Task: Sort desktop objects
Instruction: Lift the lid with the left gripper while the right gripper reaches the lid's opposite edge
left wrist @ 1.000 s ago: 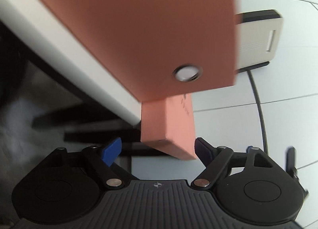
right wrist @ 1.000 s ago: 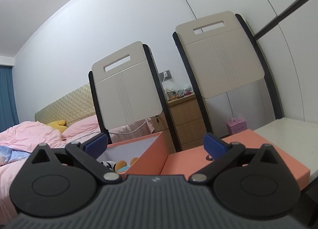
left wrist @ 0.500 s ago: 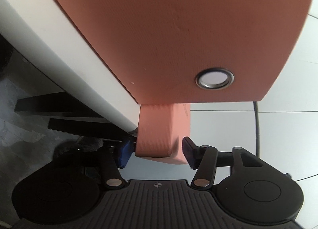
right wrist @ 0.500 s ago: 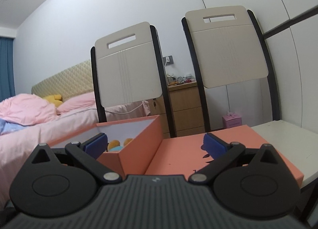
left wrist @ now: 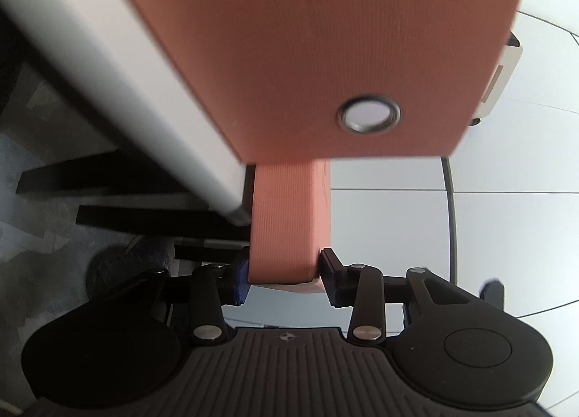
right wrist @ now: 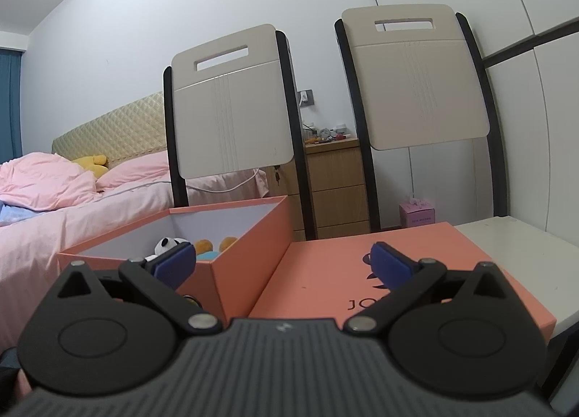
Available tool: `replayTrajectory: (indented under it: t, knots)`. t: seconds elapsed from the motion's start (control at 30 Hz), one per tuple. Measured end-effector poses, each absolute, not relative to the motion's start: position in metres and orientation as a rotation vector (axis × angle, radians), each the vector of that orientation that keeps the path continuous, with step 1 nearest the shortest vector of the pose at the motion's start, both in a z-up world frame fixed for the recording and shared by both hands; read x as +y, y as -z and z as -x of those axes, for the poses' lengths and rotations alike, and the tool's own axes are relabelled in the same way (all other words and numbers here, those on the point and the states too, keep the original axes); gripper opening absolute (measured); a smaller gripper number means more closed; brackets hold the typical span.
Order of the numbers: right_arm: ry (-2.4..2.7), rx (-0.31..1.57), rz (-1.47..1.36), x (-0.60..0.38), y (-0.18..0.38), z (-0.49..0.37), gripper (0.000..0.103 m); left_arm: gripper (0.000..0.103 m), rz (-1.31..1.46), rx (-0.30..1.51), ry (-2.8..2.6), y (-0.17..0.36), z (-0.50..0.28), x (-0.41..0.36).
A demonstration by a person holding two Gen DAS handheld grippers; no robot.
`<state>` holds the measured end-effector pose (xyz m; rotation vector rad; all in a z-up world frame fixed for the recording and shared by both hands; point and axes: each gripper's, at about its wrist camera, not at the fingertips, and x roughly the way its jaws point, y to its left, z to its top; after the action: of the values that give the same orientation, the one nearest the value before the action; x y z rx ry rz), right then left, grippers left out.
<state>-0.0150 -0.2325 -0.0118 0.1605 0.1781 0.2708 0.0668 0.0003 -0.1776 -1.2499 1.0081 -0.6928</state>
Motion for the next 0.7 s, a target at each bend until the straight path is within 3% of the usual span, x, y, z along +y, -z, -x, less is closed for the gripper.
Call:
replayTrajectory:
  t: [0.13, 0.37, 0.7]
  knots:
    - [-0.26, 0.181, -0.156, -0.232, 0.012, 0.015, 0.103, 0.044, 1.241, 1.009, 0.71, 0.179, -0.04, 0.002]
    - [-0.244, 0.176, -0.139, -0.229, 0.013, 0.016, 0.103, 0.047, 1.209, 1.023, 0.731, 0.166, -0.065, 0.022]
    - [-0.242, 0.168, -0.132, -0.23, 0.013, 0.018, 0.103, 0.049, 1.231, 1.026, 0.746, 0.19, -0.089, 0.009]
